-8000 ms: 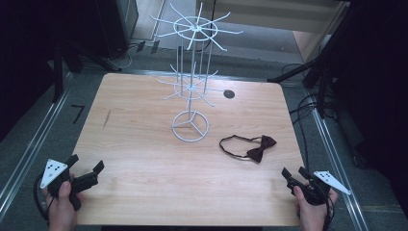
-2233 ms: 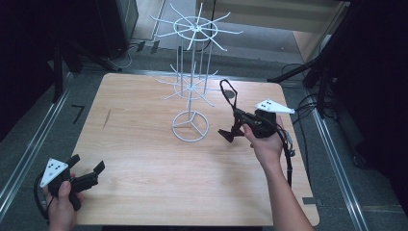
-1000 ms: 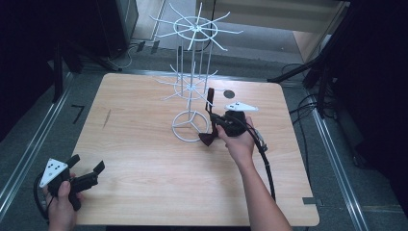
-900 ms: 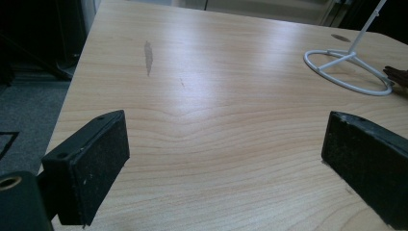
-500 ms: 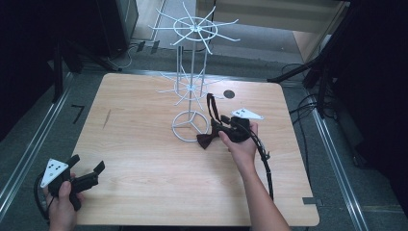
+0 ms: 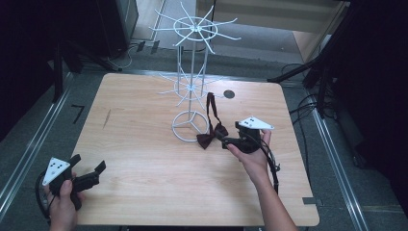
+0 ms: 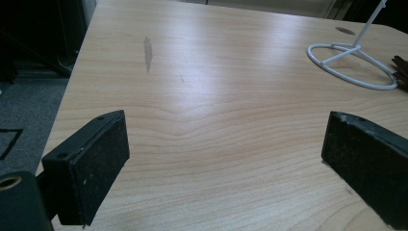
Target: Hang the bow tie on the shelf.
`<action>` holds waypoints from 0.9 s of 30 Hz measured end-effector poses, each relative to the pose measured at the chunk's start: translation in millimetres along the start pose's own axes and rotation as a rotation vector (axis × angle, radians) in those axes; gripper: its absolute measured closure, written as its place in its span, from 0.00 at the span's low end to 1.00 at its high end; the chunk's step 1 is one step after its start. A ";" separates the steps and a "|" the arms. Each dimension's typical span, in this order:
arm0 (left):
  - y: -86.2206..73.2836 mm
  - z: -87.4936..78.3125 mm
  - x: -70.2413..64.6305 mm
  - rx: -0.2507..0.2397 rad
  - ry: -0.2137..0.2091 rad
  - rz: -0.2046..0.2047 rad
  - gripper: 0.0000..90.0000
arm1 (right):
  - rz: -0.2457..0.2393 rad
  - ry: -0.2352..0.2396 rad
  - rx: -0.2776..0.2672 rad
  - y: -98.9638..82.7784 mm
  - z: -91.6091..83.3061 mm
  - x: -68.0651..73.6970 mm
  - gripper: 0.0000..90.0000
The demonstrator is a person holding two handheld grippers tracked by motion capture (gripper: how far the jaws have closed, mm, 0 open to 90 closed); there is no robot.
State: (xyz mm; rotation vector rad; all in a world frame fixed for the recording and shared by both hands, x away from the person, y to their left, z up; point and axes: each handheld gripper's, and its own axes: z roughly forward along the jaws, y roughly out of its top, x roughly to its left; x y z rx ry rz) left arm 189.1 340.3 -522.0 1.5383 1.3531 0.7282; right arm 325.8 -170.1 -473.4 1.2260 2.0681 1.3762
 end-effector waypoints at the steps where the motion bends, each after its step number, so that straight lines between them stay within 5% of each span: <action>1: -0.1 0.0 0.2 -0.002 -0.003 -0.001 0.04 | -0.001 -0.003 -0.001 -1.3 -2.6 -0.5 0.15; 27: -0.2 -0.4 0.1 -0.004 -0.006 0.004 0.04 | 0.075 -0.105 -0.014 -39.9 -69.7 -47.3 0.15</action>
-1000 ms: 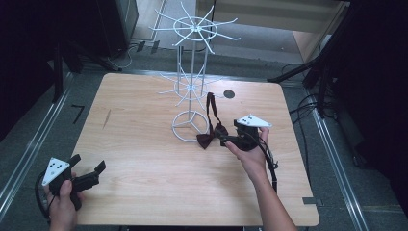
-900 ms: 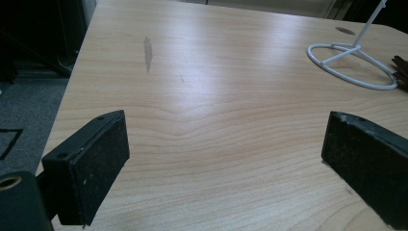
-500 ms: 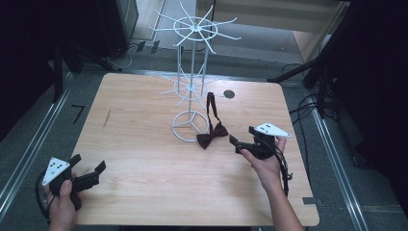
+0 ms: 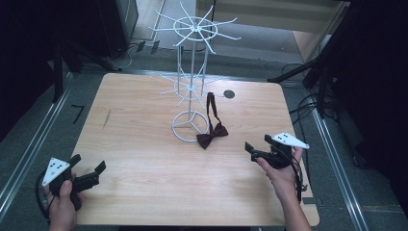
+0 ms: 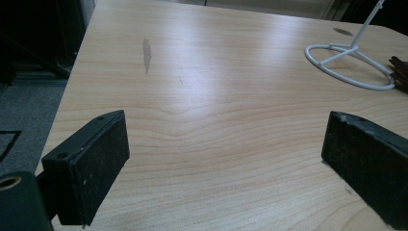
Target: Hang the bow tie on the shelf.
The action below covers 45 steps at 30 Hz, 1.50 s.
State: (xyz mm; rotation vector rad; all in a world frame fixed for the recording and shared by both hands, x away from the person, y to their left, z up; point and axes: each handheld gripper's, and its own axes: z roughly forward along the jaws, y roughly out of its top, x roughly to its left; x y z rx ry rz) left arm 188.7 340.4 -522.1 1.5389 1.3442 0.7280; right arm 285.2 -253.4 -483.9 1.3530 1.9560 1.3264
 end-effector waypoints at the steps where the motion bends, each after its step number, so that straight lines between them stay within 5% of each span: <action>1: 0.0 0.0 0.0 0.000 0.000 0.000 0.04 | 0.002 -0.003 0.000 -1.3 -1.4 -1.2 0.15; 22: -0.1 -0.4 -0.4 -0.003 0.006 0.002 0.04 | 0.045 -0.053 0.018 -38.1 -31.3 -31.8 0.15; 45: 0.0 -0.1 -0.6 0.001 0.005 0.004 0.04 | 0.129 -0.173 0.001 -82.2 -79.3 -74.0 0.14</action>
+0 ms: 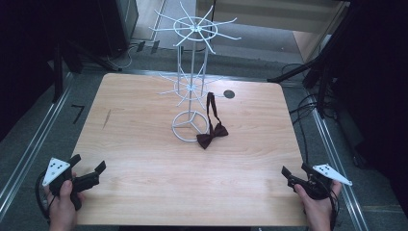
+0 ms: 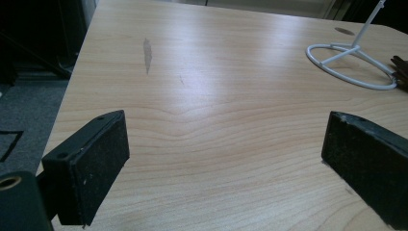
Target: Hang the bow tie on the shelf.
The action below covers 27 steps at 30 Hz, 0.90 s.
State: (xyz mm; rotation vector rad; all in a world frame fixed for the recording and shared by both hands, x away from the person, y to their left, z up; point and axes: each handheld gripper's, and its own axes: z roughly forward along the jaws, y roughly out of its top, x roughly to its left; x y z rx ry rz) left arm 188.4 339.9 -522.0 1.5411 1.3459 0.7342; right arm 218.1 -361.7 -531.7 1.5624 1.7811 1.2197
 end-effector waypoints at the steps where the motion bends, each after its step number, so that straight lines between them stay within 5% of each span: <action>1: 0.0 -0.1 0.0 -0.001 0.000 0.000 0.04 | -0.001 -0.005 0.002 -1.5 -0.7 -1.9 0.14; 10: -0.2 -0.3 0.5 -0.004 -0.002 -0.005 0.04 | -0.006 -0.014 0.010 -13.8 -8.6 -11.6 0.11; 27: -0.1 -0.1 0.2 -0.001 -0.001 -0.002 0.04 | 0.088 -0.033 -0.005 -33.0 -27.8 -37.4 0.10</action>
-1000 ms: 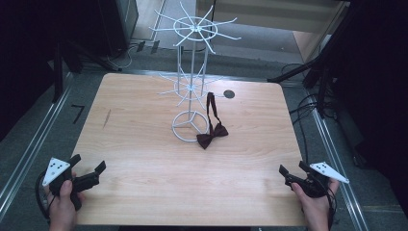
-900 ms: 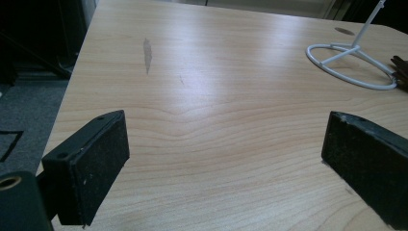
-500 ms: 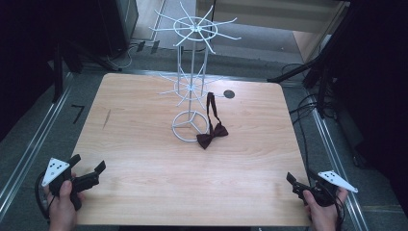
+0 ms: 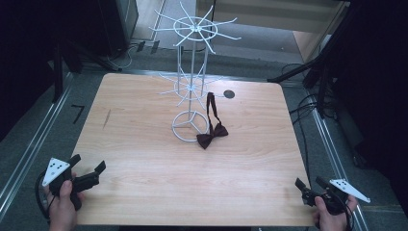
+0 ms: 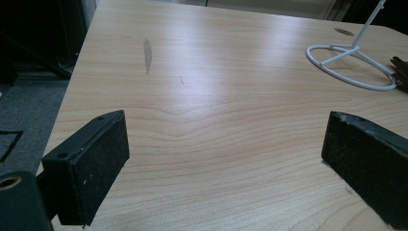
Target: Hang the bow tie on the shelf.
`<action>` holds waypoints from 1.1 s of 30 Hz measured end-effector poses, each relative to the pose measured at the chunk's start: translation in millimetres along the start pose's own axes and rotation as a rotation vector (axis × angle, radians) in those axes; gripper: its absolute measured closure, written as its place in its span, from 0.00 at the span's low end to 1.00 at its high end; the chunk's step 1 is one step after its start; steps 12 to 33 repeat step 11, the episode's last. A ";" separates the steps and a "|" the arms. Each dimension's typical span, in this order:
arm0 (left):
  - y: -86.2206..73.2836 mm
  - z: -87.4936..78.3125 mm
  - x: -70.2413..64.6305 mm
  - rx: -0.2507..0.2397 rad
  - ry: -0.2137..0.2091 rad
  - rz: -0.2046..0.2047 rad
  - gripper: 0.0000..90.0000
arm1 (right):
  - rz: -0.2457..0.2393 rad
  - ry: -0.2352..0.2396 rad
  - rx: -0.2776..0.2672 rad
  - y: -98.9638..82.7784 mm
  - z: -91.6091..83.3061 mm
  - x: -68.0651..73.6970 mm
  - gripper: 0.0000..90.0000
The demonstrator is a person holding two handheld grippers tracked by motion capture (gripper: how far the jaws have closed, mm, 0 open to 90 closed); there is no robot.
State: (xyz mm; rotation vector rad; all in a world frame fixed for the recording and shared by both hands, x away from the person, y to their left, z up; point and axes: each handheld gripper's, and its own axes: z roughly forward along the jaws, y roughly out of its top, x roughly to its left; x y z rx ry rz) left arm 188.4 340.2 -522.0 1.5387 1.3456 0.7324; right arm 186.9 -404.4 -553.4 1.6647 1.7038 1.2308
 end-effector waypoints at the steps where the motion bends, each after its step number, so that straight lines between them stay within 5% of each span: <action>1: 0.0 0.0 0.0 0.000 0.000 -0.001 0.04 | 0.000 0.004 0.001 -0.4 0.0 0.7 0.10; 9: 0.2 0.4 -0.1 0.006 -0.003 0.004 0.04 | -0.101 -0.038 0.012 -1.6 0.9 12.6 0.11; 33: 0.5 0.6 -0.3 0.011 -0.004 0.004 0.04 | -0.105 -0.043 0.017 -1.5 1.3 13.1 0.12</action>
